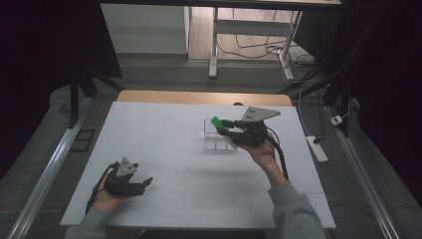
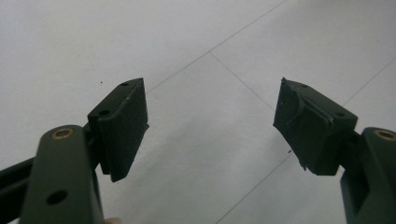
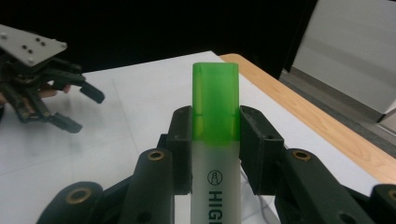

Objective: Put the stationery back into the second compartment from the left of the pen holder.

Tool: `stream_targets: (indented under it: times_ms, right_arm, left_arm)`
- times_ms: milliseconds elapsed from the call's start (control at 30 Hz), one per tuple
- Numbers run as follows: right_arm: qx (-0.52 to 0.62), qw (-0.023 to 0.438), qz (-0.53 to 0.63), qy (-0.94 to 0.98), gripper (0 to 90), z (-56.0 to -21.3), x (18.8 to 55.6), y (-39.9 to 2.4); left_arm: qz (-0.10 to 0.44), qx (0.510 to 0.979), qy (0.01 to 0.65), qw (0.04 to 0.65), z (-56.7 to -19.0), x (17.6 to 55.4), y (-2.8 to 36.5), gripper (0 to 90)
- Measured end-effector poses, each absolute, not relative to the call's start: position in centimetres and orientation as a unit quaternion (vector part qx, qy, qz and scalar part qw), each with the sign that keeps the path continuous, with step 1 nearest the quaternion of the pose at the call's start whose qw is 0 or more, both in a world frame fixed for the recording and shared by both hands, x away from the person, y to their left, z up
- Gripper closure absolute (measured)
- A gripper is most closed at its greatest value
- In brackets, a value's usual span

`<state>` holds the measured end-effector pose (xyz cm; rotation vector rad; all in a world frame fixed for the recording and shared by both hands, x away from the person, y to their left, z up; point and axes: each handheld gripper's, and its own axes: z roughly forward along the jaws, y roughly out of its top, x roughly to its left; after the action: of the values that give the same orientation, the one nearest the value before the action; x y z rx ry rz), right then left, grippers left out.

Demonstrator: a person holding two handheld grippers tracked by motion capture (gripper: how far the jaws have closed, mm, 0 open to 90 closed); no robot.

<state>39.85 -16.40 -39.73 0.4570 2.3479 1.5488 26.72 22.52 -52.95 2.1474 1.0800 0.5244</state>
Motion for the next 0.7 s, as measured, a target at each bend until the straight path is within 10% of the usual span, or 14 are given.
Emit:
stream_targets:
  times_ms: [700]
  right_arm:
    - [0.186,0.161,0.557,0.793,66.5,-39.1,42.3,-15.0]
  left_arm:
    - [0.197,0.826,0.411,0.332,-53.0,26.8,22.4,25.6]
